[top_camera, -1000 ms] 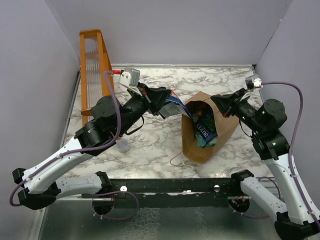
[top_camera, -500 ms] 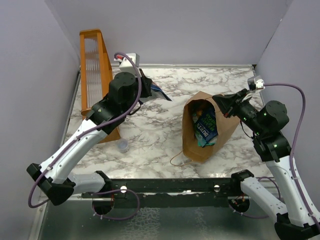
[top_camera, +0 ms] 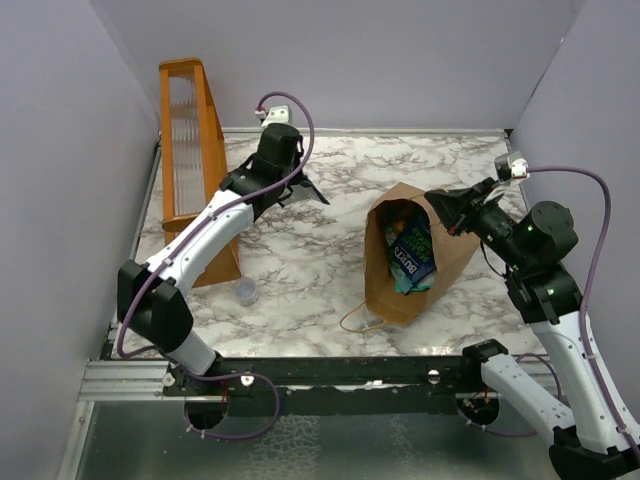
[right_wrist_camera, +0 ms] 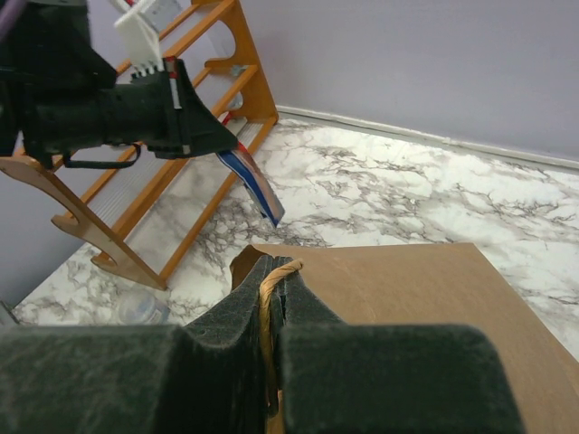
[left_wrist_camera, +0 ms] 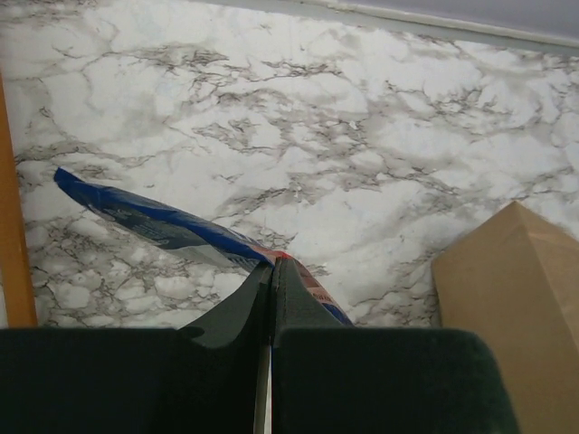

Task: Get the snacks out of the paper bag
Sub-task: Place the snack at the center of the board, then take out the snack from the paper bag.

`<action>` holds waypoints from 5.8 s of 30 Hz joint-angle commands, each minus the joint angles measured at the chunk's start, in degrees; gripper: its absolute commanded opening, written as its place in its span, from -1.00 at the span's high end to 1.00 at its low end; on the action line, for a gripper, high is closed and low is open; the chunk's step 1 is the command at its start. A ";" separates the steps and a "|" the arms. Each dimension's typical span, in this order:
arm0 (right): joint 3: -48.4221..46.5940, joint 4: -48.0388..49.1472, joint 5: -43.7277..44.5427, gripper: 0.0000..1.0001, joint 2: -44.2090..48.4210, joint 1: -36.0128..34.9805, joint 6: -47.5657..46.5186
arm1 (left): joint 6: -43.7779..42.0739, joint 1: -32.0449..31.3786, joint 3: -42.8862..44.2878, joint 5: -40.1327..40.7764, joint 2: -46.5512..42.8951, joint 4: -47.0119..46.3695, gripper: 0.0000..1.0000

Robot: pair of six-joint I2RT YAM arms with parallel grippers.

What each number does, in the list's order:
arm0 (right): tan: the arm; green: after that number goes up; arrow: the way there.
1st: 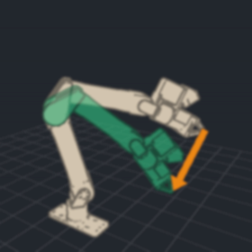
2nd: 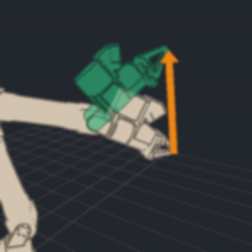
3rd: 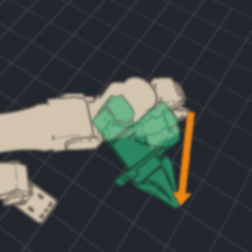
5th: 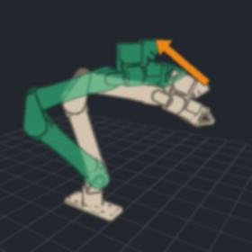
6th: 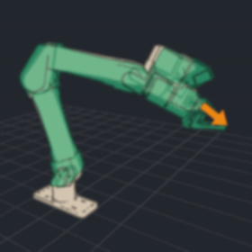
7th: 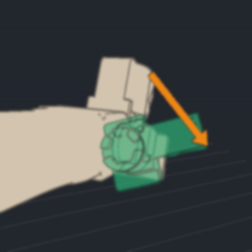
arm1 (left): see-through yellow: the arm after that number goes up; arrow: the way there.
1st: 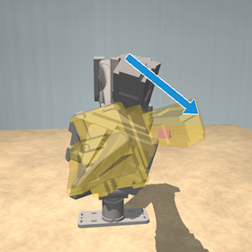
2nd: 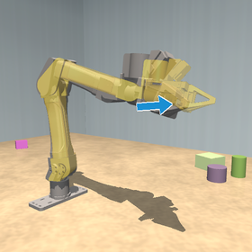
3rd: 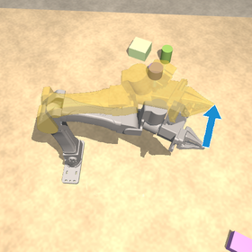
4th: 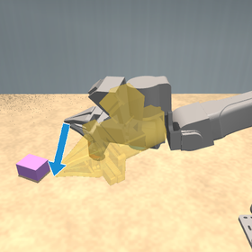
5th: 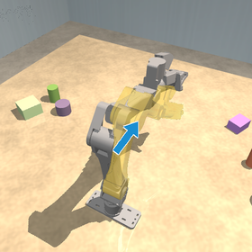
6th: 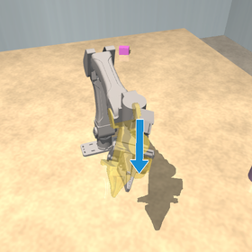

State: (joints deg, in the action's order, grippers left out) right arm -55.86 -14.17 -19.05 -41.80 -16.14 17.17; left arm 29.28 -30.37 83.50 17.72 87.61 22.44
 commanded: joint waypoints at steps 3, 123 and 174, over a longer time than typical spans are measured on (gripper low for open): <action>-0.48 0.11 1.07 0.97 0.57 -0.21 -0.48 | -2.93 0.14 6.57 7.52 6.83 3.71 1.00; -4.09 -1.73 -0.79 0.97 -0.74 -0.21 0.42 | -20.36 -39.53 -17.54 21.08 22.20 -47.78 -0.02; -2.05 0.41 2.88 0.97 -0.86 -0.21 -1.44 | -16.38 -39.33 -24.70 0.55 -36.87 -8.52 1.00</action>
State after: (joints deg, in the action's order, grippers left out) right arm -57.80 -16.47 -18.65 -42.46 -16.14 16.14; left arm 13.32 -69.76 54.37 9.69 53.93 6.17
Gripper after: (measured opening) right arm 0.018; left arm 0.083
